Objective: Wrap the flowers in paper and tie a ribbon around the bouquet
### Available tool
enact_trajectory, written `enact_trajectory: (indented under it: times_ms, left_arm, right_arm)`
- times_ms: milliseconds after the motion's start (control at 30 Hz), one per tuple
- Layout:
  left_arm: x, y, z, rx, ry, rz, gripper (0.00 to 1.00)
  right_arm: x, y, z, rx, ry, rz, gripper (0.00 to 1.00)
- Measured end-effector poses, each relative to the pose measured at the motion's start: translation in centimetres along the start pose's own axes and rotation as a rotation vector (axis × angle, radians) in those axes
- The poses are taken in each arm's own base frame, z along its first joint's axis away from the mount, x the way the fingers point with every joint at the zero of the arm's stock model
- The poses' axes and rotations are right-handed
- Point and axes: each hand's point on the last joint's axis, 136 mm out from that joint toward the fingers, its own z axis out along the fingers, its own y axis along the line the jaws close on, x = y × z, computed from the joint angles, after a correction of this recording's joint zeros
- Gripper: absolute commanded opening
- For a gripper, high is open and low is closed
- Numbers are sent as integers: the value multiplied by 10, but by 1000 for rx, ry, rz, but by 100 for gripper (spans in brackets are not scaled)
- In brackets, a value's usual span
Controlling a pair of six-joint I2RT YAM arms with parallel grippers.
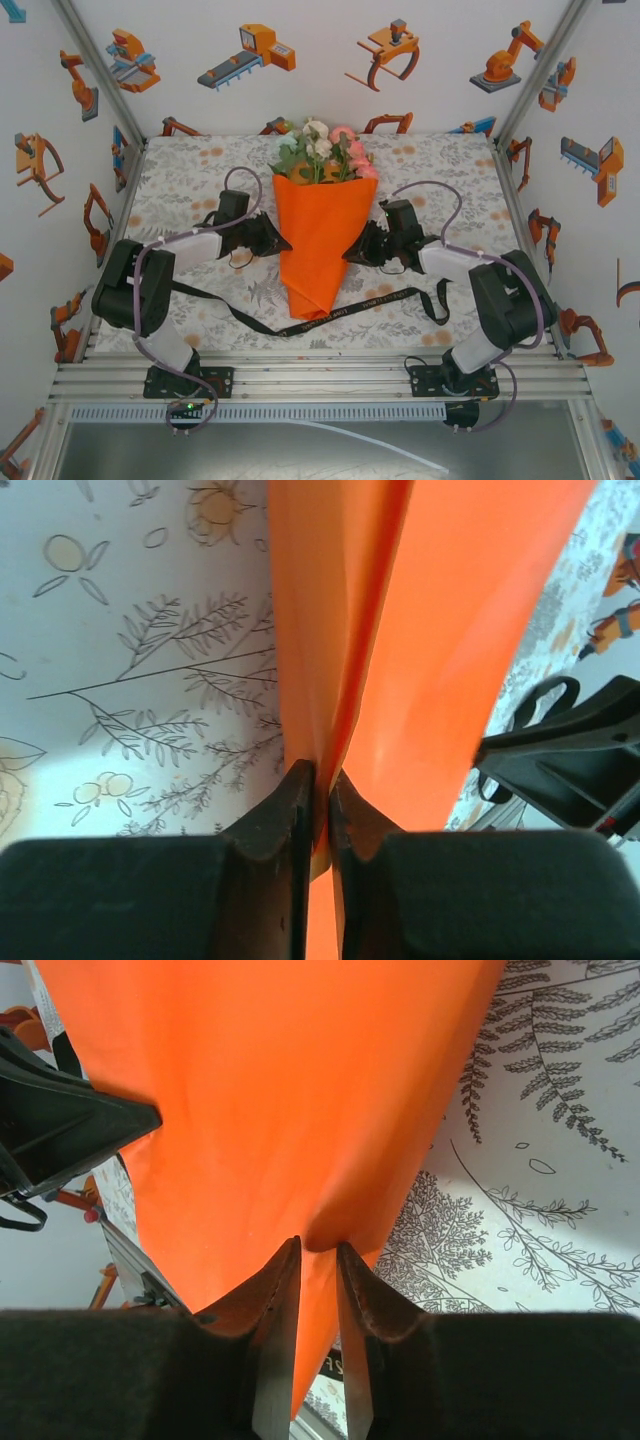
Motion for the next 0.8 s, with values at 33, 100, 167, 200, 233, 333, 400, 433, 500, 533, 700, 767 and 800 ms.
enact_trajectory:
  times_ms: [33, 100, 167, 200, 233, 333, 400, 433, 500, 533, 700, 767, 800]
  left_arm:
    - [-1, -3, -2, 10, -2, -2, 13]
    - [-1, -9, -5, 27, -3, -3, 12]
    - [0, -14, -8, 40, -4, -5, 11]
    - [0, -17, -9, 45, -4, -4, 11]
    - [1, -20, -10, 50, -4, -2, 10]
    - [5, -28, -12, 63, -2, 7, 9]
    - [8, -33, -13, 71, 1, 13, 9]
    - [9, -34, -14, 74, 2, 15, 9]
    - [14, -36, -15, 76, 9, 17, 9]
    - [16, -35, -15, 75, 10, 18, 9]
    - [27, -29, -14, 57, 30, 7, 8]
    - [28, -28, -13, 56, 33, 2, 8]
    - [28, -28, -13, 56, 33, 0, 8]
  right_arm:
    - [-1, 2, -2, -7, -5, -5, 22]
    - [-1, 6, -6, -15, -12, -10, 21]
    - [-1, 7, -8, -20, -16, -14, 19]
    - [-1, 8, -8, -20, -17, -14, 18]
    - [-1, 8, -8, -21, -17, -14, 17]
    - [2, 7, -11, -21, -17, -14, 15]
    - [4, 7, -14, -24, -20, -17, 13]
    - [4, 8, -17, -26, -23, -18, 13]
    - [5, 11, -21, -34, -30, -24, 20]
    - [5, 11, -23, -36, -33, -25, 31]
    - [7, 6, -36, 14, -59, -34, 87]
    - [7, 1, -40, 44, -74, -39, 85]
    - [7, -3, -42, 61, -83, -36, 83]
